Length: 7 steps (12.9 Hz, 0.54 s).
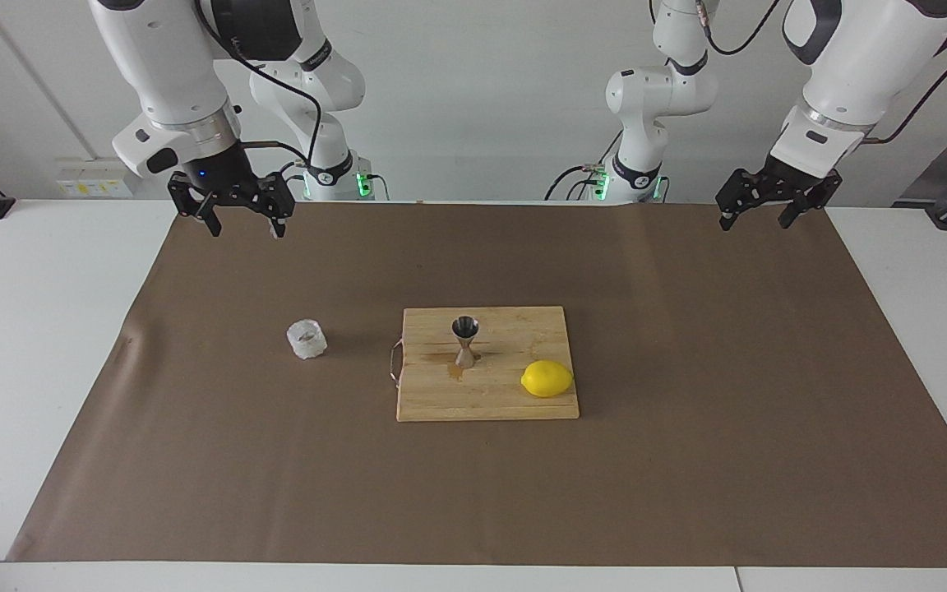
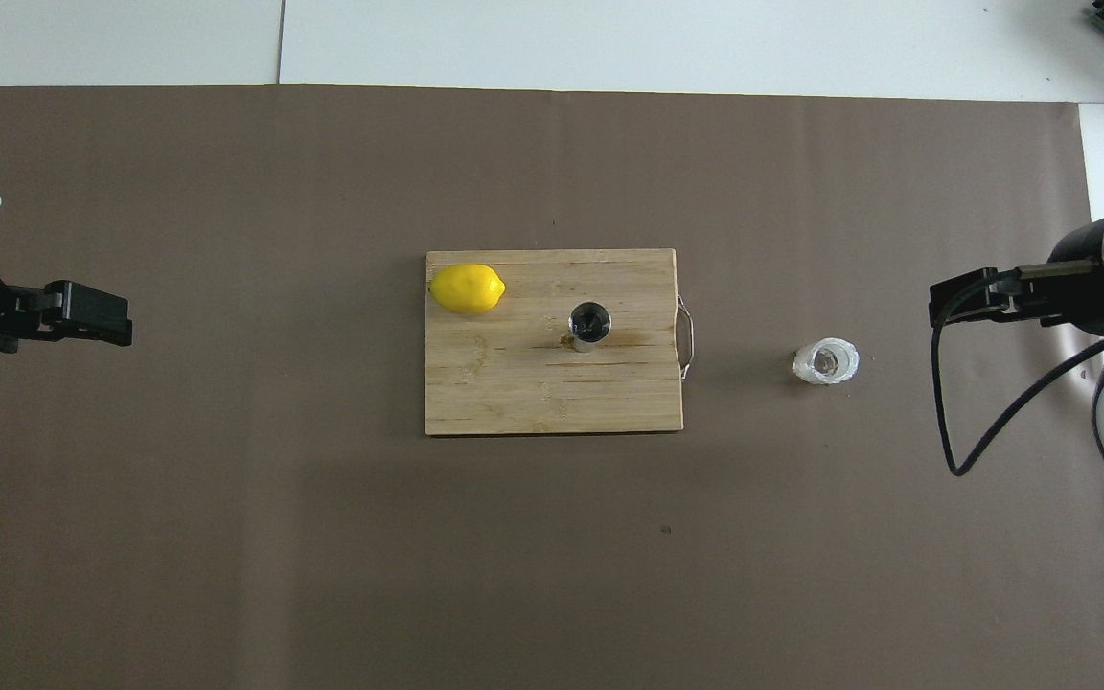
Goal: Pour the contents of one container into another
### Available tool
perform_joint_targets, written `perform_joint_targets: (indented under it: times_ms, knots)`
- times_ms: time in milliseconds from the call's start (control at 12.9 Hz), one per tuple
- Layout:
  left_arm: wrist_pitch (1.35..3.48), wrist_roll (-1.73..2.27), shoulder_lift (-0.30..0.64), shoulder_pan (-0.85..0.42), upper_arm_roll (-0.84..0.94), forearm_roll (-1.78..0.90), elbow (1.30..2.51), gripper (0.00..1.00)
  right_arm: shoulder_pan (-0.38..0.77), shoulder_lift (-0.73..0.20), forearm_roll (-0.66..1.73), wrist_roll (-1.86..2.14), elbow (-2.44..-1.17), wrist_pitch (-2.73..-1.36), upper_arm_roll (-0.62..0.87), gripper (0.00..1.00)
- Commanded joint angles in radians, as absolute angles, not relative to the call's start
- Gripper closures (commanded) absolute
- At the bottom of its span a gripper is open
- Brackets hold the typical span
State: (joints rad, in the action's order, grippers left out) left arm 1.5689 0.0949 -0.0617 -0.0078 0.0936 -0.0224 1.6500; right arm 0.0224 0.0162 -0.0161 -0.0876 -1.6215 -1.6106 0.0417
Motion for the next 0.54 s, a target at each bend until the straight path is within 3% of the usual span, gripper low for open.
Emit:
perform_joint_targets:
  times_ms: [0, 465]
  knots:
    - [1.562, 0.087, -0.089, 0.003, 0.097, -0.032, 1.677, 0.0, 0.037, 0.015, -0.02, -0.069, -1.615, -1.597, 0.011, 0.0]
    - [1.562, 0.087, -0.089, 0.003, 0.098, -0.032, 1.677, 0.0, 0.032, 0.041, -0.017, -0.074, -1.664, -1.608, 0.011, 0.0]
